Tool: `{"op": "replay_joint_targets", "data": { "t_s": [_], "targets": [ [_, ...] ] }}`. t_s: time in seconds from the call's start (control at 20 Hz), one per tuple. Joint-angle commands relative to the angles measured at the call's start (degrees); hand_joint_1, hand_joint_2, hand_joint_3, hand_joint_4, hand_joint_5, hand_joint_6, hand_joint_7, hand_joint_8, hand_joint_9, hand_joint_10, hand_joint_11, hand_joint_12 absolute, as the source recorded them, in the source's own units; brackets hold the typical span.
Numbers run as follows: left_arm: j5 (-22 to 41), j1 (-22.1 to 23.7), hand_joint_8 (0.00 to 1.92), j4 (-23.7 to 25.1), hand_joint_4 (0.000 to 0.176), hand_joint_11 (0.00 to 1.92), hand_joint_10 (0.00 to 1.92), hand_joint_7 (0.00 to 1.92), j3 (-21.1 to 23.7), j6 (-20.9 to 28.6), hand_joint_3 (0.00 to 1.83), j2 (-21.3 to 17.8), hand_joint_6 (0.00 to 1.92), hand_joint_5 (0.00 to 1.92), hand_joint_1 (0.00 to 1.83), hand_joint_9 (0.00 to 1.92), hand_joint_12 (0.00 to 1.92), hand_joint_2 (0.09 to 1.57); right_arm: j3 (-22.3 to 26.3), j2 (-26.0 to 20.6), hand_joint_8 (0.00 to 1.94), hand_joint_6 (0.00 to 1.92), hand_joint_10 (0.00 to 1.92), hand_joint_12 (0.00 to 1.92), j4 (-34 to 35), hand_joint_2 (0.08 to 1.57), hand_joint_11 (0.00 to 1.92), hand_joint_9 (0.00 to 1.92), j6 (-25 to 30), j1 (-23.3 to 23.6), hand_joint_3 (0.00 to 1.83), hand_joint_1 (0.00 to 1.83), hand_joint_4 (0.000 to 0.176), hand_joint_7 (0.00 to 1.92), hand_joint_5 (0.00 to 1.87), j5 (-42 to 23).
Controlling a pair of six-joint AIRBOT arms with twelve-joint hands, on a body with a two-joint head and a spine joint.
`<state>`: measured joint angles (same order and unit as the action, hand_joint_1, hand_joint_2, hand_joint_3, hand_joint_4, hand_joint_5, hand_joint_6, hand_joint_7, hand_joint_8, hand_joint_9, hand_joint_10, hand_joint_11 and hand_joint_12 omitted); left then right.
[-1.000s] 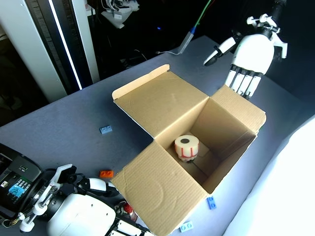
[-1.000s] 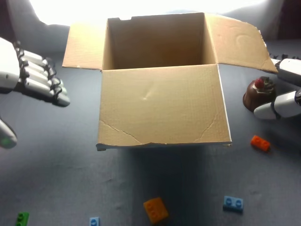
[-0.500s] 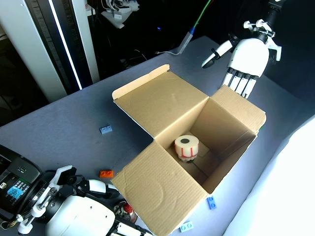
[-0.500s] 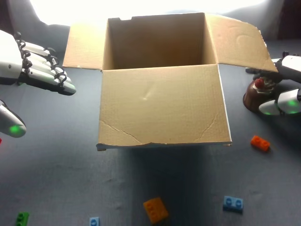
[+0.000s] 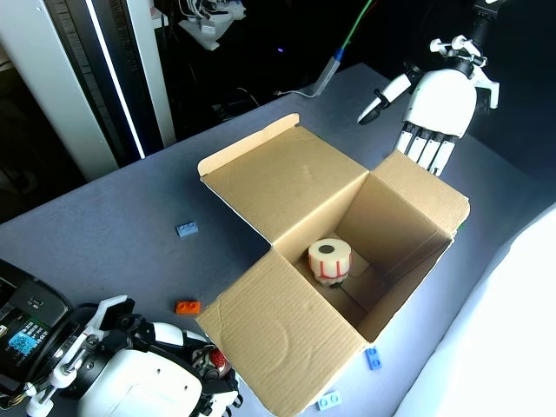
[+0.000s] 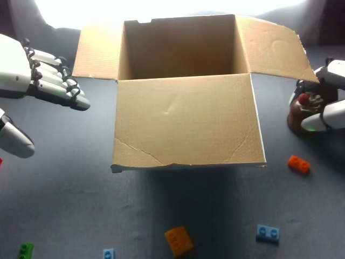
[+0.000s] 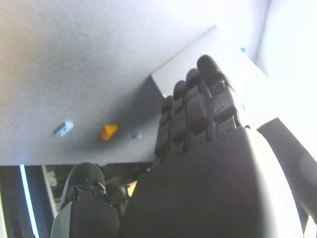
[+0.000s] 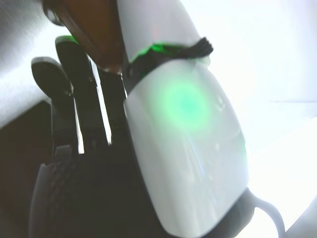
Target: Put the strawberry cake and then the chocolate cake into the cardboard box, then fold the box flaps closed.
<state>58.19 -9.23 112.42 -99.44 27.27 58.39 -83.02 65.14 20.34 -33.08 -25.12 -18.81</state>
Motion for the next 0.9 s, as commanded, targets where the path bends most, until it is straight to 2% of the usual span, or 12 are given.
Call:
{"op": "replay_joint_targets", "data": {
  "t_s": [0.0, 0.05, 0.1, 0.3, 0.4, 0.55, 0.6, 0.7, 0.85],
  "targets": [
    [-0.4, 0.3, 0.0, -4.3, 0.0, 0.0, 0.0, 0.2, -0.1, 0.4, 0.0, -0.2, 0.0, 0.12, 0.0, 0.2, 0.72, 1.09, 0.1, -1.6, 1.3, 0.9, 1.54, 1.89, 0.1, 1.17, 0.37, 0.64, 0.7, 0.8, 0.0, 1.32, 0.0, 0.84, 0.99, -6.0],
    [-0.4, 0.3, 0.0, -4.4, 0.0, 0.0, 0.0, 0.21, 0.1, 0.5, 0.0, -0.2, 0.0, 0.13, 0.0, 0.2, 0.73, 1.09, 1.1, -2.5, 1.35, 0.87, 1.47, 1.86, -0.7, 1.16, 0.38, 0.6, 0.7, 1.1, 0.0, 1.24, 0.0, 0.82, 1.01, -6.0],
    [-0.5, 0.2, 0.0, -4.4, 0.0, 0.0, 0.0, 0.2, 0.3, 0.5, 0.0, -0.1, 0.0, 0.12, 0.0, 0.2, 0.75, 1.09, 3.3, -4.9, 1.38, 0.86, 1.49, 1.91, -2.7, 1.15, 0.37, 0.59, 0.6, 1.6, 0.0, 1.23, 0.0, 0.82, 1.01, -6.1],
    [-0.5, 0.0, 0.0, -4.4, 0.0, 0.0, 0.0, 0.21, 0.2, 0.5, 0.0, -0.1, 0.0, 0.12, 0.0, 0.21, 0.76, 1.09, 6.9, -9.3, 1.39, 0.85, 1.48, 1.9, -3.2, 1.15, 0.36, 0.57, -0.4, 2.6, 0.0, 1.23, 0.0, 0.8, 1.03, -5.3],
    [-0.5, 0.0, 0.0, -4.4, 0.0, 0.0, 0.0, 0.22, 0.2, 0.5, 0.0, -0.1, 0.0, 0.14, 0.0, 0.22, 0.77, 1.09, 9.6, -13.0, 1.35, 0.84, 1.45, 1.9, -3.2, 1.15, 0.35, 0.56, -1.8, 4.5, 0.0, 1.23, 0.0, 0.82, 1.04, -1.7],
    [-0.5, -0.2, 0.0, -4.4, 0.0, 0.0, 0.0, 0.21, 0.2, 0.6, 0.0, -0.1, 0.0, 0.13, 0.0, 0.21, 0.75, 1.1, 12.1, -18.3, 1.32, 0.86, 1.4, 1.85, -5.5, 1.14, 0.39, 0.61, -2.6, 8.5, 0.0, 1.22, 0.0, 0.84, 1.03, 1.3],
    [-0.5, -0.2, 0.0, -4.4, 0.0, 0.0, 0.0, 0.21, 0.2, 0.6, 0.01, -0.1, 0.0, 0.12, 0.0, 0.21, 0.75, 1.11, 12.9, -20.0, 1.24, 0.87, 1.46, 1.85, -7.3, 1.15, 0.4, 0.68, -2.6, 10.0, 0.0, 1.33, 0.0, 0.89, 1.01, 1.5],
    [-0.5, -0.2, 0.0, -4.4, 0.0, 0.0, 0.01, 0.23, 0.2, 0.6, 0.0, -0.1, 0.0, 0.13, 0.0, 0.23, 0.76, 1.11, 14.5, -23.3, 1.3, 0.97, 1.36, 1.84, -12.6, 1.15, 0.38, 0.62, -3.3, 14.0, 0.0, 1.21, 0.0, 0.85, 0.96, 1.6],
    [-0.5, -0.2, 0.0, -4.4, 0.0, 0.0, 0.0, 0.22, 0.1, 0.6, 0.0, -0.1, 0.01, 0.15, 0.0, 0.22, 0.74, 1.11, 16.0, -26.6, 1.32, 1.01, 1.37, 1.88, -15.7, 1.16, 0.36, 0.6, -5.0, 21.5, 0.0, 1.21, 0.0, 0.83, 0.95, 4.5]
  ]
}}
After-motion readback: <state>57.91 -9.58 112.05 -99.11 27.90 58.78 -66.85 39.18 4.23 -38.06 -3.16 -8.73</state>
